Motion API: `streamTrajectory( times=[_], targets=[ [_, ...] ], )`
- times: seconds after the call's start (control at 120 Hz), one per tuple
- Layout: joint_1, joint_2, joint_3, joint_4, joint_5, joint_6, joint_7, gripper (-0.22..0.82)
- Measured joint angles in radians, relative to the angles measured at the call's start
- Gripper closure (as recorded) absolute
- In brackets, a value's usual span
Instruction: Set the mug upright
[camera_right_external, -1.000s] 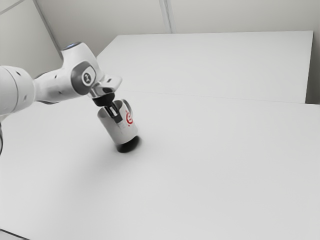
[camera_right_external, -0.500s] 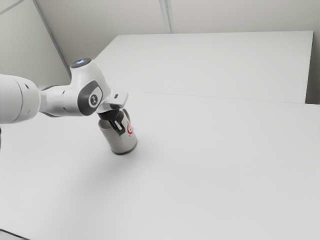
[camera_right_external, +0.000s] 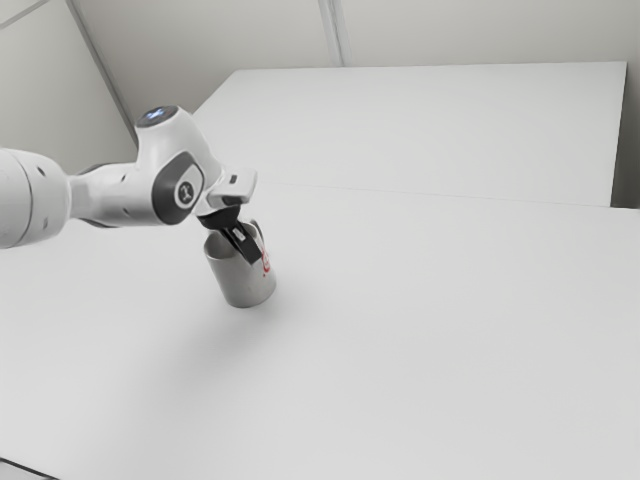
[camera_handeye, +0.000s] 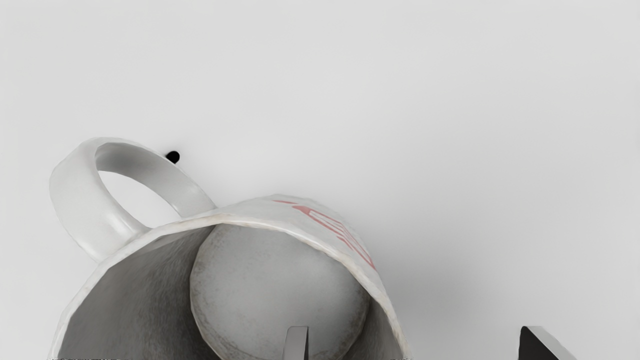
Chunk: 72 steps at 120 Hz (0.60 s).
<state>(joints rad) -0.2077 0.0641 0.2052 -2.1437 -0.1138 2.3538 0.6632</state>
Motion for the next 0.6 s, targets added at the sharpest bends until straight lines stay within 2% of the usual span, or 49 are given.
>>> streamTrajectory(
  times=[0.133, 0.233, 0.342, 0.458, 0.6],
  targets=[
    [-0.016, -0.049, -0.005, 0.038, -0.001, -0.031, -0.018, 0.09],
    [-0.025, -0.035, -0.006, 0.147, -0.002, -0.113, -0.036, 0.06],
    [-0.017, 0.004, -0.006, 0.267, -0.001, -0.244, -0.071, 0.03],
    [0.012, 0.037, -0.004, 0.326, 0.000, -0.358, -0.115, 0.02],
    [0.052, 0.160, -0.004, 0.474, -0.004, -0.454, -0.157, 0.01]
  ],
)
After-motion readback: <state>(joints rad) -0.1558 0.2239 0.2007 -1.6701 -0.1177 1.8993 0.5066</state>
